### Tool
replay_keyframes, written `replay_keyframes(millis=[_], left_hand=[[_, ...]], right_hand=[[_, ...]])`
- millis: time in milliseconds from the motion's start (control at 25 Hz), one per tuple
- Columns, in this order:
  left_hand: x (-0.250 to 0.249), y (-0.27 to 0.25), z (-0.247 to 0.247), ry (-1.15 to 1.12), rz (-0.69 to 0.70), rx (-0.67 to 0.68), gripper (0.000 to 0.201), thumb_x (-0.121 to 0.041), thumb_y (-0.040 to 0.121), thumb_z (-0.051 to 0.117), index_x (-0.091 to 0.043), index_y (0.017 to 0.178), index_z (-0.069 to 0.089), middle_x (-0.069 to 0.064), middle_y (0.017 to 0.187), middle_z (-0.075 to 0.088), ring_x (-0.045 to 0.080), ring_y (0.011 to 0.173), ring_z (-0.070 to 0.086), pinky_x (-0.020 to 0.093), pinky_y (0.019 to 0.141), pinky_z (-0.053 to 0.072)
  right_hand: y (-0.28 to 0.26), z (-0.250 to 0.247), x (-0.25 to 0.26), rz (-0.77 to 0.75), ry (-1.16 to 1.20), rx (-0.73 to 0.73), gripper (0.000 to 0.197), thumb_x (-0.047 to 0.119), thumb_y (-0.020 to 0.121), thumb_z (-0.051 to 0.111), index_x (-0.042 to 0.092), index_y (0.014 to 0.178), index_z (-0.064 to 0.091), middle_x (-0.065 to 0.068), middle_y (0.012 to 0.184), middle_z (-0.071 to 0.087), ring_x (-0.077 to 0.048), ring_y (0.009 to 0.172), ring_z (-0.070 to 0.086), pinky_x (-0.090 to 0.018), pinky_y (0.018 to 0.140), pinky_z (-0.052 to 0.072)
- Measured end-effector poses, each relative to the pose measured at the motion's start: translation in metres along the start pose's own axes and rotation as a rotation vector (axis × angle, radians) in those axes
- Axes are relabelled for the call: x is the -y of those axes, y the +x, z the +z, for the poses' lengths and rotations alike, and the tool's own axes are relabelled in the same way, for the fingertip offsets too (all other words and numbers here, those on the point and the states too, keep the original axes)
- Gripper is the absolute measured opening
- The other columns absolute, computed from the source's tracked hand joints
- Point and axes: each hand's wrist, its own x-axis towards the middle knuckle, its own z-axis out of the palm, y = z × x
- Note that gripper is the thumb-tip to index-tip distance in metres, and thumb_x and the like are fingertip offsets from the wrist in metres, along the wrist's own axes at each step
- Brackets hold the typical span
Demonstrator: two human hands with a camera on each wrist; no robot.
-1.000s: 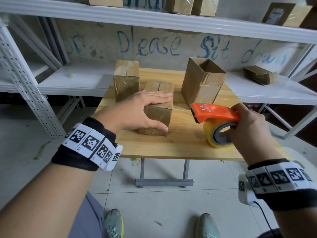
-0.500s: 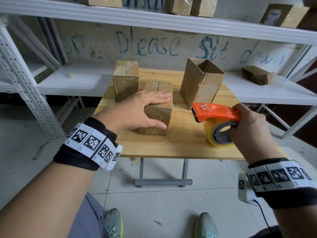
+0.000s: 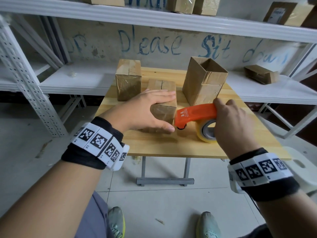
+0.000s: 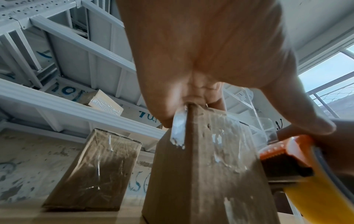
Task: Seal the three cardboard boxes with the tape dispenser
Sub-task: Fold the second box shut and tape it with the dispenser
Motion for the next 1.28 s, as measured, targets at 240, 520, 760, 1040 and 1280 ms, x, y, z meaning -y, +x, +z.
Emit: replay_keyframes(millis=[240,520,760,1040,1280], left_hand=[[0.000,0.002,0.002,0.031,-0.015,-0.003,0.105,-0.064,0.058,0.084,-0.037,0.151,0.043,-0.032,0.154,0.030,-0.009,0.147,0.016,0.034,0.128,0.010],[-0.006,0.003,0.001,0.016,-0.072,0.005,0.104,-0.064,0.059,0.084,-0.037,0.151,0.044,-0.031,0.155,0.031,-0.003,0.147,0.019,0.027,0.123,0.013],[-0.005,0.002,0.000,0.025,-0.067,0.020,0.108,-0.072,0.055,0.078,-0.039,0.152,0.042,-0.030,0.157,0.030,-0.008,0.146,0.018,0.030,0.124,0.012],[-0.005,0.013,0.006,-0.026,-0.040,0.012,0.109,-0.074,0.050,0.080,-0.042,0.148,0.046,-0.028,0.151,0.040,-0.002,0.145,0.027,0.037,0.125,0.022],[0.006,0.013,-0.002,-0.053,-0.028,0.074,0.110,-0.080,0.049,0.075,-0.047,0.149,0.042,-0.038,0.155,0.028,-0.013,0.147,0.016,0.041,0.128,0.013]], right_hand=[[0.018,-0.015,0.021,0.058,-0.032,-0.028,0.019,0.000,0.088,0.047,0.007,0.103,0.054,-0.013,0.085,0.040,-0.032,0.077,0.043,-0.040,0.063,0.036],[0.037,-0.019,0.031,-0.173,-0.125,-0.344,0.020,0.005,0.081,0.056,0.002,0.100,0.064,-0.021,0.096,0.057,-0.040,0.091,0.055,-0.046,0.079,0.039],[0.042,-0.019,0.026,-0.119,-0.154,-0.075,0.020,0.007,0.086,0.055,0.006,0.105,0.063,-0.018,0.096,0.056,-0.040,0.095,0.056,-0.048,0.083,0.042],[0.032,-0.016,0.065,-0.262,-0.274,-0.066,0.021,0.013,0.083,0.050,0.014,0.094,0.068,-0.013,0.098,0.061,-0.033,0.096,0.057,-0.045,0.087,0.041],[0.034,-0.013,0.009,0.065,0.096,0.145,0.015,0.006,0.086,0.057,0.012,0.097,0.066,-0.004,0.082,0.056,-0.026,0.075,0.053,-0.033,0.067,0.042]])
